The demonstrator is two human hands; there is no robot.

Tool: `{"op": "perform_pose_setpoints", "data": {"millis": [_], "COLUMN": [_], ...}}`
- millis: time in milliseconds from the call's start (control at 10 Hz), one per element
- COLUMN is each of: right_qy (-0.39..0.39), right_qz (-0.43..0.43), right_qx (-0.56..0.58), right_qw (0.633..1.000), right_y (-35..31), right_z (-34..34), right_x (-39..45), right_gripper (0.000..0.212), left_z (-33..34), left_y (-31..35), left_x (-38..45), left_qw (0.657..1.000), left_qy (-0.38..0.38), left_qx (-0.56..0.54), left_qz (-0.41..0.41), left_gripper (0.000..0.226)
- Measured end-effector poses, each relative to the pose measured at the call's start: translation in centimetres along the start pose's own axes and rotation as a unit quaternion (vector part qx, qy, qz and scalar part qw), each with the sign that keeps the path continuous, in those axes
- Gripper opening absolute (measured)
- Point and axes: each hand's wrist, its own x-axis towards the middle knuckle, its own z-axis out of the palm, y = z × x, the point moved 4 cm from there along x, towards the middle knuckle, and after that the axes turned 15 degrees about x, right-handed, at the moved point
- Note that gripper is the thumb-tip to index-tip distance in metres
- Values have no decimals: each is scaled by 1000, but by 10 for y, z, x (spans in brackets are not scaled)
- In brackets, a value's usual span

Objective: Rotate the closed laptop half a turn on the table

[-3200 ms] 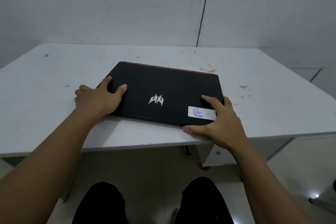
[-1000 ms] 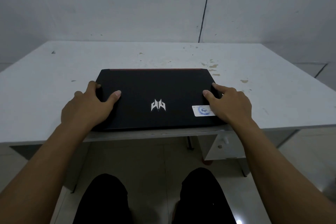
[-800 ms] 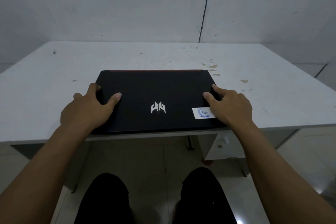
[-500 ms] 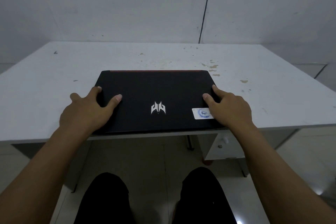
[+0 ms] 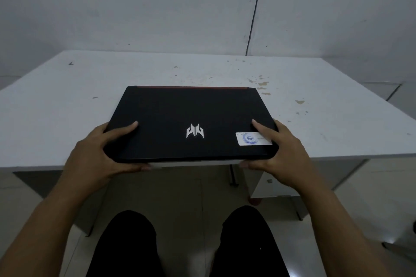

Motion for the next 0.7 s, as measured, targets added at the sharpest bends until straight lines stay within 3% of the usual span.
{"op": "perform_pose_setpoints", "data": {"millis": [500, 700], "right_qy": [47, -33], "right_qz": [-33, 64], "right_qx": [37, 5], "right_qw": [998, 997], "right_y": [-2, -20], "right_z": [0, -9], "right_x": [-4, 7], "right_gripper": [101, 115], "left_z": [4, -8], "left_y": [0, 6], "left_x": [0, 17], "left_qw": [1000, 995], "left_qy": [5, -99], "left_qx": [-7, 4], "left_qz": [5, -7], "left_gripper": [98, 118]}}
